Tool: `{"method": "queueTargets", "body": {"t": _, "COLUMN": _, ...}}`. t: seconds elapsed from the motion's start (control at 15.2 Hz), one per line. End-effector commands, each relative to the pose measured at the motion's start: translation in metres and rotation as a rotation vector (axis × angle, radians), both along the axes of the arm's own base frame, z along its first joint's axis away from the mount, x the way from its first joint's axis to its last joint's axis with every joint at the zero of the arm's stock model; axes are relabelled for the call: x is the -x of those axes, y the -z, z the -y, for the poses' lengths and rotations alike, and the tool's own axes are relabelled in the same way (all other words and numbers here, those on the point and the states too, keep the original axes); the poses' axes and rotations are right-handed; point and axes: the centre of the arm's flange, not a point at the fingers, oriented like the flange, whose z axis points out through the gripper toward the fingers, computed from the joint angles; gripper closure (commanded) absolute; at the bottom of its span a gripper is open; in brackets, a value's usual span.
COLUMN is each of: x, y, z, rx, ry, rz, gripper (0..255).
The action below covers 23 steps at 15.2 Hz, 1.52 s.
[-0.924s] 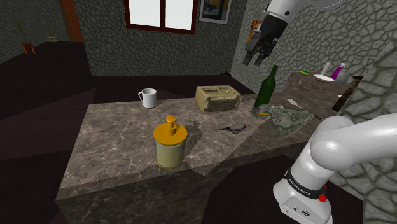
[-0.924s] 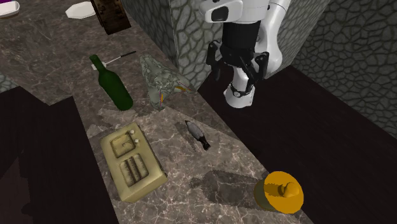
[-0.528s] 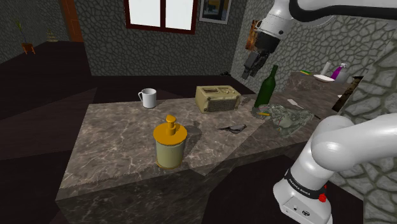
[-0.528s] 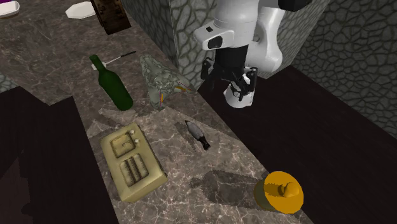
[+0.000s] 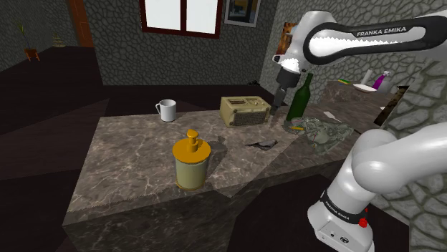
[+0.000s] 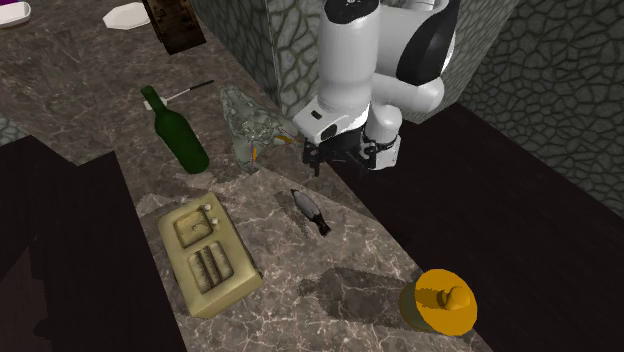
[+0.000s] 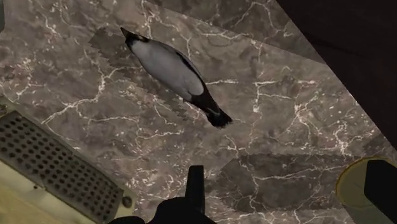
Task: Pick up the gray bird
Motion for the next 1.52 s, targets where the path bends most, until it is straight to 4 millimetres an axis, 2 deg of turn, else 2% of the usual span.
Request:
{"method": "queueTargets", "body": {"t": 0.0, "x": -0.001, "y": 0.024, "z": 0.007, "rx": 0.018, "ry": -0.082, "rz": -0.007, "gripper": 0}}
{"method": "queueTargets", "body": {"t": 0.86, "x": -0.034, "y": 0.185, "z": 0.045, "rx": 0.136, "ry": -0.582, "rz": -0.058, "gripper": 0}}
{"method": "queueTargets", "body": {"t": 1.45, "x": -0.036, "y": 0.231, "z": 0.046, "rx": 0.141, "ry": -0.601, "rz": -0.06, "gripper": 0}}
